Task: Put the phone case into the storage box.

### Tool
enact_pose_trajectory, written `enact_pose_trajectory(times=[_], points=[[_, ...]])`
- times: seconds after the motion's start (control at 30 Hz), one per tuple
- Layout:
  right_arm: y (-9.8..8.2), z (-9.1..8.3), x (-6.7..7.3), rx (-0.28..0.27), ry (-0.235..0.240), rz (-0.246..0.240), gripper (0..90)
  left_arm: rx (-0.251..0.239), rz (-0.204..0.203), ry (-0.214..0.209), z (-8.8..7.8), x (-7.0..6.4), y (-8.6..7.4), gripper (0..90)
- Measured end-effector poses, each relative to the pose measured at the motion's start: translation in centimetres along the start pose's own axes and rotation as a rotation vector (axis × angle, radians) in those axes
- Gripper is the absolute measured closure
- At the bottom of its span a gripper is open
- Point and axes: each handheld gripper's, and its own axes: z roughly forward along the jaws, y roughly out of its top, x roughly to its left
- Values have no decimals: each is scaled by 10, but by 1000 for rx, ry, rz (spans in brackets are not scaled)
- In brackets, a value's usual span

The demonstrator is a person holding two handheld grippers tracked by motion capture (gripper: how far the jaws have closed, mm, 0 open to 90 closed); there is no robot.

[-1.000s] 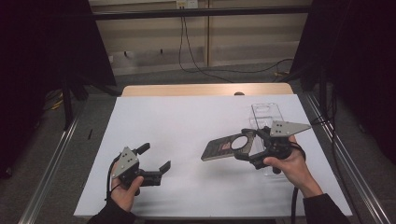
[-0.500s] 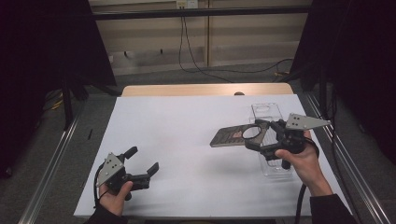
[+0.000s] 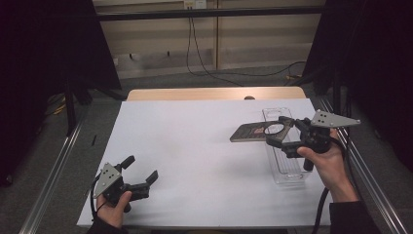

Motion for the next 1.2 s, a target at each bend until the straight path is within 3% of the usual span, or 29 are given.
enact_pose_trajectory(times=[0.13, 0.43, 0.63, 0.7, 1.03, 1.2], points=[[5, -2, -5, 12, -31, 7, 117, -8, -9, 7, -1, 0, 0, 12], [8, -16, -23, 12, -122, 50, 117, -1, 15, 0, 0, -2, 0, 13], [14, -23, -35, 37, -181, 62, 117, 5, -4, -12, 3, -3, 0, 12], [16, -25, -38, 45, -205, 62, 117, 10, 17, -14, 4, -5, 0, 13], [15, -28, -57, 85, -289, 99, 117, 22, 21, -12, 4, -5, 0, 15], [16, -28, -61, 106, -323, 113, 117, 19, 43, -10, 4, -4, 2, 17]])
